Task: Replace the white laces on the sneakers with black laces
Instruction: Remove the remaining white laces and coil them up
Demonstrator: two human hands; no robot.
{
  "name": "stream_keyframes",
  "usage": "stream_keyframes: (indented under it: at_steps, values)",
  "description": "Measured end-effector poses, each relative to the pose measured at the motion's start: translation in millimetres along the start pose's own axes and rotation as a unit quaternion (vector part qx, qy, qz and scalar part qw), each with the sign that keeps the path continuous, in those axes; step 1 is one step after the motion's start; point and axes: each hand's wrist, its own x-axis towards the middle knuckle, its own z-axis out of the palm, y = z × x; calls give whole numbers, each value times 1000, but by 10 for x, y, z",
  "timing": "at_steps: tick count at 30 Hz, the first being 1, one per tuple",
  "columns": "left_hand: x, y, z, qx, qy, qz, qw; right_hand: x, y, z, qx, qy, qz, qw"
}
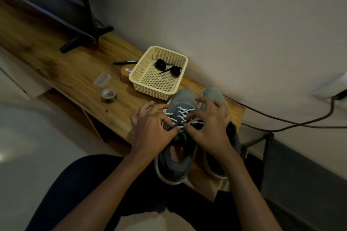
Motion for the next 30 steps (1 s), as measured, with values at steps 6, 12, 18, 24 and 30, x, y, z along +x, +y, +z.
stream_keyframes:
  at_steps: [6,12,18,24,30]
  values:
    - [-3,-1,10,-7,7,-5,1000,14,73,-47,-8,19,-12,1000]
    - [1,-3,19,-15,8,-7,1000,-1,58,-133,-7,-14,-7,1000]
    - [-2,7,17,-5,3,-16,1000,-15,36,14,-58,-2,-50,997]
    - [0,9,5,-5,2,-29,1000,26,85,-129,1,40,39,998]
    - [-29,11,-21,5,10,-64,998,-18,-55,1,-52,0,-16,999]
